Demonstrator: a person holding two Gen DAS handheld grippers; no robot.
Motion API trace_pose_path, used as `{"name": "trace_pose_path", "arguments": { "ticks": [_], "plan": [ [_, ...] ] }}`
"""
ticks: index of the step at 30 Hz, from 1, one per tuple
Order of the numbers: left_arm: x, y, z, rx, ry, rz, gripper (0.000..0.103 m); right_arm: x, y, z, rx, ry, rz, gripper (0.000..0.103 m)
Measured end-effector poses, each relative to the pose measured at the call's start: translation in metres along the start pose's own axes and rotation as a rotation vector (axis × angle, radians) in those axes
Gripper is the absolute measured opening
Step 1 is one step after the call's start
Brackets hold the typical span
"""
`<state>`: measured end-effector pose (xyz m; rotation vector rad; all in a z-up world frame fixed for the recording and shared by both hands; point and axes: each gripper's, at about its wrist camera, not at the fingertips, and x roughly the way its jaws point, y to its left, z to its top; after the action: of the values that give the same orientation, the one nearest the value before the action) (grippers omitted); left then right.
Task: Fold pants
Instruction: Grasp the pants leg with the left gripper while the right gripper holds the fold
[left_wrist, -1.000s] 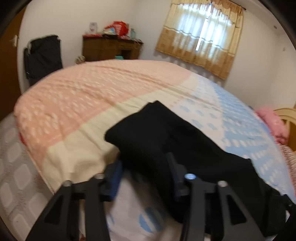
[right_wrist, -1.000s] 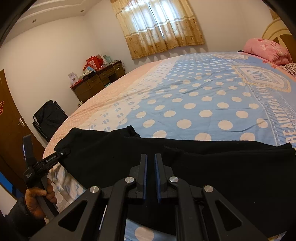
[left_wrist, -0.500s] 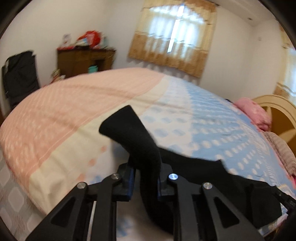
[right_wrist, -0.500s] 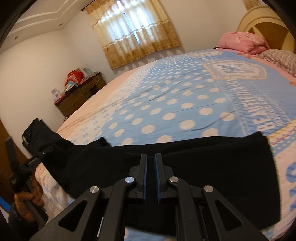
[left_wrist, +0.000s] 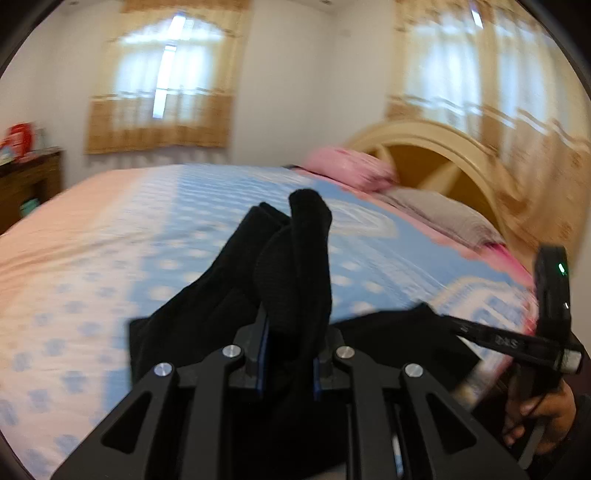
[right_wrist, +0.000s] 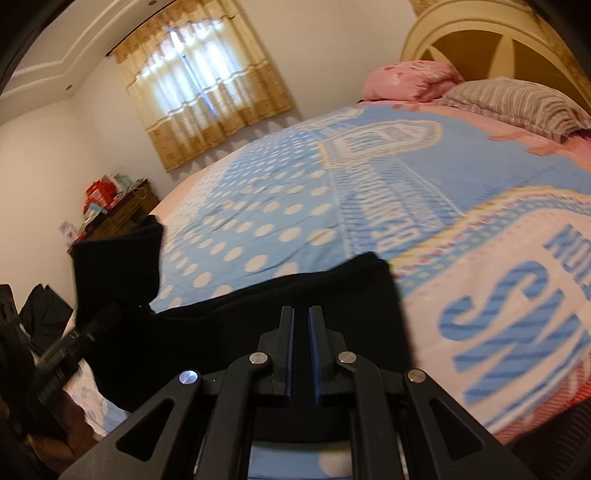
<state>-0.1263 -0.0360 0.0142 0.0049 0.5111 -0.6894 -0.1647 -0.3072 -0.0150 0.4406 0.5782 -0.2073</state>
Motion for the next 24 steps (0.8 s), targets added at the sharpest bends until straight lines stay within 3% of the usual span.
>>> {"name": "trace_pose_path", "arguments": {
  "ticks": [3,7,11,24],
  "plan": [
    [0.015,-0.033,-0.01,0.064,0.052,-0.082,0.018,-0.005,-0.011,-0.002,0.013,0.002,-0.012,0.008],
    [0.028,-0.061,-0.024,0.149,0.116,-0.139,0.018,-0.008,-0.017,-0.003,0.018,-0.002,-0.019,0.008],
    [0.04,-0.079,-0.033,0.197,0.14,-0.15,0.018,-0.01,-0.02,-0.004,0.022,0.001,-0.022,0.008],
    [0.048,-0.086,-0.047,0.226,0.169,-0.165,0.018,-0.007,-0.017,-0.004,0.076,0.032,0.051,0.009]
  ]
}}
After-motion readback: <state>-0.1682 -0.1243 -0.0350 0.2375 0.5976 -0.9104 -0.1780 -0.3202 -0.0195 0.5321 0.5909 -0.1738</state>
